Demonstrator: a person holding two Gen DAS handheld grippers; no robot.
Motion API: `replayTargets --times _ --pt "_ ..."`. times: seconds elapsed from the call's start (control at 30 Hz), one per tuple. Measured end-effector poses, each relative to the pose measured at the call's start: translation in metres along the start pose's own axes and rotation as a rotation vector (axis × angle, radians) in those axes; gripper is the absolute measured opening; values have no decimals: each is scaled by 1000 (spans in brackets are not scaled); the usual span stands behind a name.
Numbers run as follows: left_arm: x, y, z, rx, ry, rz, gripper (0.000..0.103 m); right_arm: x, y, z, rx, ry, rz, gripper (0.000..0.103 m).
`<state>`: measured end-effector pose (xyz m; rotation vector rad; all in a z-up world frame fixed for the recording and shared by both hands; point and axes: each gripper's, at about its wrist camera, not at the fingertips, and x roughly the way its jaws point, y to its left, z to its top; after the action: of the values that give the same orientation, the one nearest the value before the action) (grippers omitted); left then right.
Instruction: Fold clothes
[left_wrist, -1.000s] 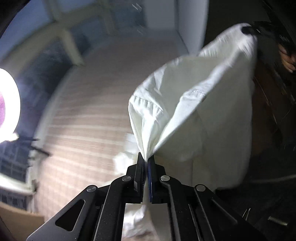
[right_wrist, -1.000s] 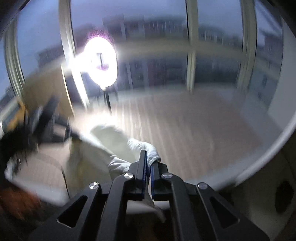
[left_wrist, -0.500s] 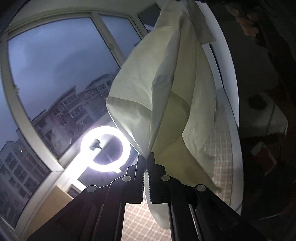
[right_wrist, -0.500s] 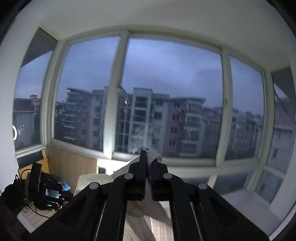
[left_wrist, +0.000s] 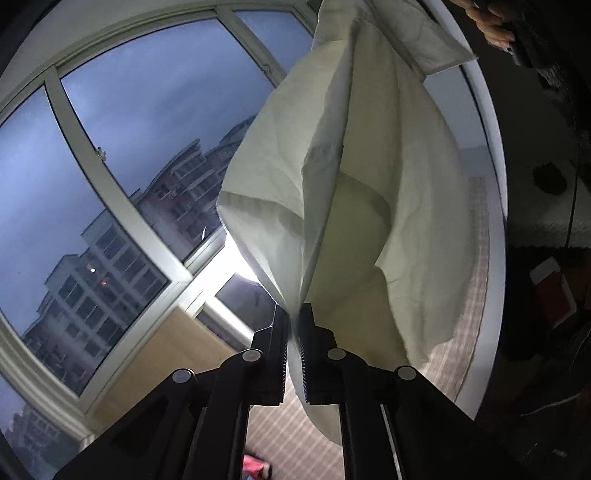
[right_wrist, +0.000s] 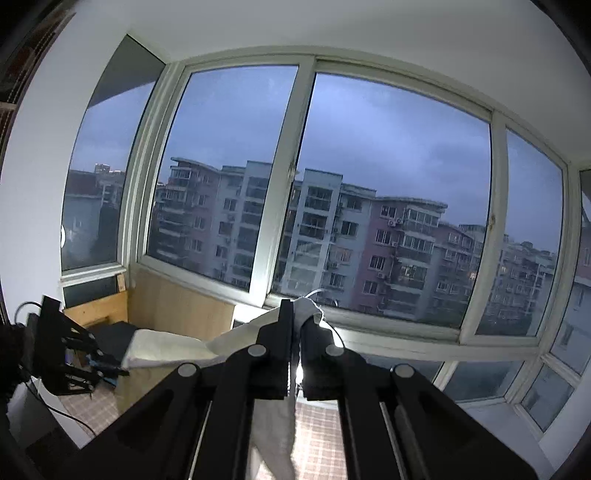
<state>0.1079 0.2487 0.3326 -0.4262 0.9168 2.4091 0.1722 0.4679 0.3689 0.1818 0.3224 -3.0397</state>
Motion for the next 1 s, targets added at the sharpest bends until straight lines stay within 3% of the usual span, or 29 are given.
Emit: replayTargets --times 0.13,0.2,0.37,0.57,0.67,0.77,0.83,0.9,0.97,1.0 --pt "41 -14 -30 -46 68 -64 8 44 -7 -34 25 91 -2 3" --pt "78 -24 -55 -83 94 -138 8 76 -10 -65 41 157 -8 3" --pt "178 -57 -126 -164 223 -314 14 129 -15 -139 102 322 37 3" --pt "241 -60 -226 -344 366 -453 16 158 -14 -204 72 504 4 3" --pt "275 -77 -256 -358 459 -519 16 171 -18 -217 60 548 -11 3" --pt "294 -90 -259 -368 501 -613 23 175 -21 -221 57 559 -12 3" --pt "306 -100 -261 -391 515 -710 33 175 -24 -223 55 565 -14 3" --pt "316 -114 -266 -366 534 -747 44 177 -23 -224 57 569 -17 3" --pt "324 -126 -269 -343 558 -772 37 177 -24 -225 64 570 -16 3" --pt "327 -132 -271 -344 569 -795 8 177 -25 -226 64 571 -20 3"
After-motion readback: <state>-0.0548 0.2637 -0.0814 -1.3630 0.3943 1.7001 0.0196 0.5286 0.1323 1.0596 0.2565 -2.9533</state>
